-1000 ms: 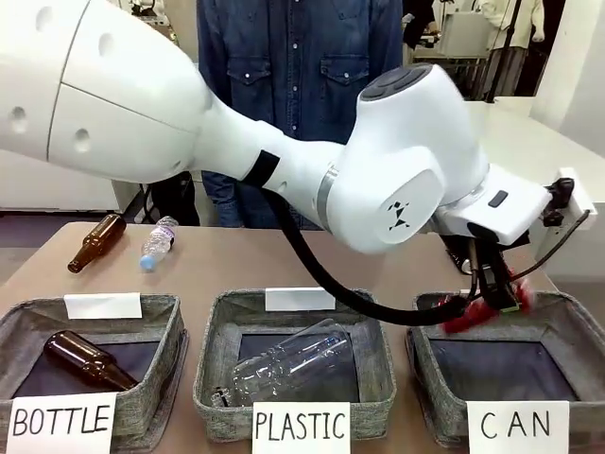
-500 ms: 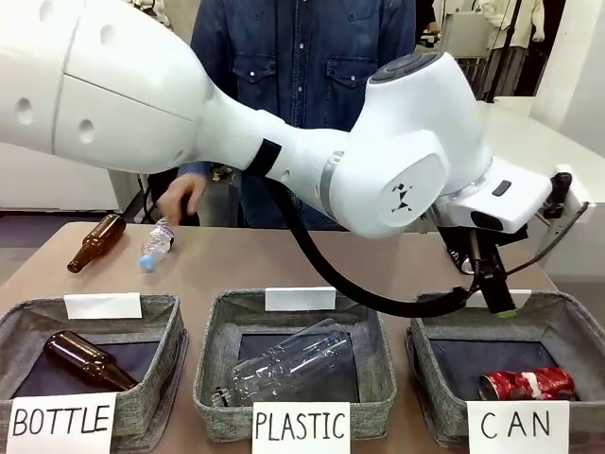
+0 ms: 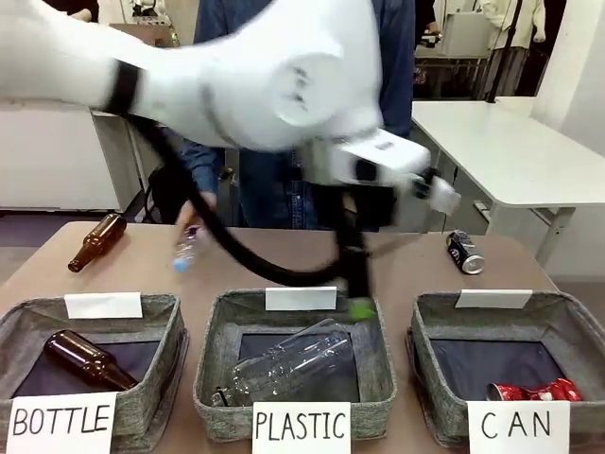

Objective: Sort the can waste into the basket.
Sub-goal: Pick up the can waste from the table and place it in the right Fabric basket.

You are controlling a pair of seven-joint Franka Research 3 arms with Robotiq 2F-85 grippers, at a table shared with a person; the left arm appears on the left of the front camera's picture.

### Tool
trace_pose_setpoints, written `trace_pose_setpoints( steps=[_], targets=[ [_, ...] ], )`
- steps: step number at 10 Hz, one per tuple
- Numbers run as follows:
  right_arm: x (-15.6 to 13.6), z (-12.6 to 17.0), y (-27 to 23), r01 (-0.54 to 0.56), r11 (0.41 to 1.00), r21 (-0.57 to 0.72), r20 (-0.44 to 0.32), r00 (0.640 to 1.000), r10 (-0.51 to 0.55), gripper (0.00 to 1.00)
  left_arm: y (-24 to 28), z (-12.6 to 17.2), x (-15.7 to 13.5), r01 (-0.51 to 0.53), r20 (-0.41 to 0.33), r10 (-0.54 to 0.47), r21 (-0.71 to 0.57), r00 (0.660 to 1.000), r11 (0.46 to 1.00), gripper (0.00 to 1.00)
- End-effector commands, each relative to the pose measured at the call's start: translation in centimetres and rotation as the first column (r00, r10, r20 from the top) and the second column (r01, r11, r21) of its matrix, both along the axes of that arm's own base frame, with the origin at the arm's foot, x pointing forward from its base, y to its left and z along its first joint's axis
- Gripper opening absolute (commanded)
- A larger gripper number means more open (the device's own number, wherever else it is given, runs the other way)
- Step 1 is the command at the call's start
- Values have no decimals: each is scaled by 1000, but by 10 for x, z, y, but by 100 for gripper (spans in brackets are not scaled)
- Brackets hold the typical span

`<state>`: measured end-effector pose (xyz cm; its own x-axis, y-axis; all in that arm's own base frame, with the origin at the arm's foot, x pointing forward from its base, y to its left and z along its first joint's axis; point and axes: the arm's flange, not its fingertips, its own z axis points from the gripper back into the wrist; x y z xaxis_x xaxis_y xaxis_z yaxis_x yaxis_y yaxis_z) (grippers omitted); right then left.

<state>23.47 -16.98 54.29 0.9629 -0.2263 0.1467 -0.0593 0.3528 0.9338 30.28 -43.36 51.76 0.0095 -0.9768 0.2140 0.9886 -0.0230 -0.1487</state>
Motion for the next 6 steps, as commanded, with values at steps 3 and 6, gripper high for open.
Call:
trace_pose_setpoints(
  steps=[3, 6],
  targets=[
    [1, 3, -1, 16, 1000, 12, -6, 1000, -16, 100, 187, 20, 68, -361, -148, 346, -92, 927, 928, 100],
    [1, 3, -1, 16, 1000, 12, -6, 1000, -16, 100, 345, 38, 77, -671, -335, 590, -230, 735, 705, 100]
  ],
)
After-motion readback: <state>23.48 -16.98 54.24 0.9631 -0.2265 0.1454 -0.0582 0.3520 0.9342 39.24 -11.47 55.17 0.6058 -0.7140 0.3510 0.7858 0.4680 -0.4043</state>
